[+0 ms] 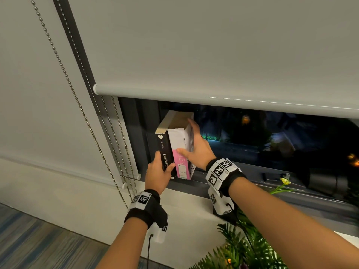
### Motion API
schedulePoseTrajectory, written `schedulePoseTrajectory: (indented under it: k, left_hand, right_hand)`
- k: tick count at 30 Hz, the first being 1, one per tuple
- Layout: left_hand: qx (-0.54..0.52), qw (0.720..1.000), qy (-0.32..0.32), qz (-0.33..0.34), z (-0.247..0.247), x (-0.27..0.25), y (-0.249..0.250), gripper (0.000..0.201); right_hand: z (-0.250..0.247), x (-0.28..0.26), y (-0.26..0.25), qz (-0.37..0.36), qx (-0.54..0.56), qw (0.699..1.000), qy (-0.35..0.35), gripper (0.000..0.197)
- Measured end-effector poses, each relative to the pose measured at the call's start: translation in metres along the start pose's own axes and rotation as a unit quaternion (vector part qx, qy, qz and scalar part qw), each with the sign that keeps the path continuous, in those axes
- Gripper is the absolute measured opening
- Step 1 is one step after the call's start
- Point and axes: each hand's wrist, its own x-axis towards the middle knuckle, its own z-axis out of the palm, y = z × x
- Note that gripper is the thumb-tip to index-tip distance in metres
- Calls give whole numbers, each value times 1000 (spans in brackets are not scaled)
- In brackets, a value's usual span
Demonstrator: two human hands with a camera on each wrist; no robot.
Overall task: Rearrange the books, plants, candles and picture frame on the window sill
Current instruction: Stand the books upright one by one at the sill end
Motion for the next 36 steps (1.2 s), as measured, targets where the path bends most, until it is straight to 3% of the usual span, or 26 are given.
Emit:
schedulePoseTrajectory:
  k: [8,15,17,25,31,36]
  left_hand:
    - [51,999,-1,-15,0,-4,2,53]
    - [90,995,27,-28,-1,0,-1,51]
    - [80,996,36,-31,-3,2,-3,52]
    - [66,997,13,-26,-5,4,-11,44]
    - [56,998,13,-27,-6,-2,-8,53]
    - [16,998,52,-19,-13,-13,9,64]
  right_hand:
    - [-12,-16,17,64,-9,997,-28,117]
    - [-8,-12,19,111,-15,992,-58,70]
    - [-3,-10,22,119,-17,991,-65,65]
    - [27,-9,22,106,48,991,-60,71]
    - [28,-11,20,102,22,993,-52,79]
    - [16,-13,18,94,14,995,-38,84]
